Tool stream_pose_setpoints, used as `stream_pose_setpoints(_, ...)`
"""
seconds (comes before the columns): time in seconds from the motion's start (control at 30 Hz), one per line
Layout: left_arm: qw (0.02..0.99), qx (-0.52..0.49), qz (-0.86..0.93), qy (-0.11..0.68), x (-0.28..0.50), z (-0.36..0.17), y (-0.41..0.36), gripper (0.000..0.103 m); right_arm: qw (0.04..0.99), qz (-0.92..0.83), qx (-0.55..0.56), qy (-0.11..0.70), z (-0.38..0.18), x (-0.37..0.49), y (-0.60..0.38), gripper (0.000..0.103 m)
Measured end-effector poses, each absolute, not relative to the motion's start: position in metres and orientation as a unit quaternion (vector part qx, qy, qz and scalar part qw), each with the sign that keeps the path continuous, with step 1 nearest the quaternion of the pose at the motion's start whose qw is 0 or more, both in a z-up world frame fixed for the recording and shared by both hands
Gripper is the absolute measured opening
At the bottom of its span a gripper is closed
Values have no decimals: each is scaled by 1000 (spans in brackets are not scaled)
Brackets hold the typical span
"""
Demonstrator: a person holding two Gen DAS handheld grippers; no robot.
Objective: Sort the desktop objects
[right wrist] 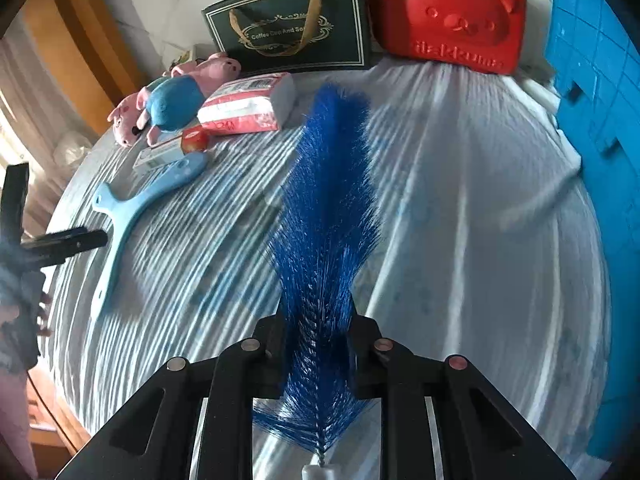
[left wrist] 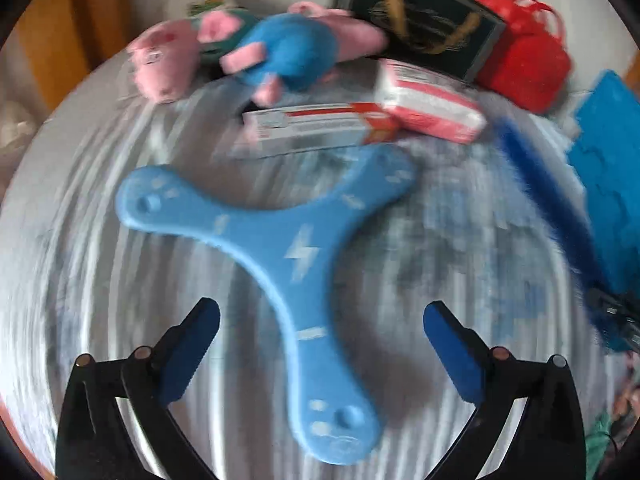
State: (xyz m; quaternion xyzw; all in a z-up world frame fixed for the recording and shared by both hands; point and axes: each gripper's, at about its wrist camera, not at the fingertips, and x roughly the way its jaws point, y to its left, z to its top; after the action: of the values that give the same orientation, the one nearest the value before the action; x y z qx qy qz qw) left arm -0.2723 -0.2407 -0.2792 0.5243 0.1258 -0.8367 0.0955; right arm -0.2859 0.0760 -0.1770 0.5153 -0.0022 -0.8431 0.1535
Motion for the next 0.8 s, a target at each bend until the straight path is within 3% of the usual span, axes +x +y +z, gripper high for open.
stream_pose_setpoints(0.13, 157, 534, -822, 118, -286, -314, -250, 103, 154, -845, 513, -4, -176, -291, 73, 23)
stream_pose_setpoints(0.23, 177, 535, -814, 144, -300, -341, -255, 94, 155, -842, 516, 2, -178, -292, 69, 25)
stream_pose_setpoints(0.3, 197, 541, -804, 147, -312, -360, -255, 94, 156, -840, 519, 4, -181, -292, 68, 26)
stream_pose_setpoints(0.4, 210, 526, -811, 147, -322, -374, -252, 103, 160, -837, 523, 8, -185, -292, 68, 26)
stream_pose_setpoints(0.63, 220, 496, -828, 140, -337, -392, -259, 103, 173, -835, 522, 13, -190, -294, 68, 26)
stream_pose_setpoints(0.7, 224, 483, -835, 139, -344, -391, -265, 94, 167, -832, 529, 21, -197, -294, 67, 26)
stream_pose_setpoints(0.77, 224, 473, -841, 136, -348, -385, -267, 70, 164, -829, 535, 21, -202, -291, 70, 27)
stream_pose_setpoints(0.8, 223, 472, -843, 133, -350, -384, -268, 69, 162, -826, 539, 22, -206, -288, 71, 35)
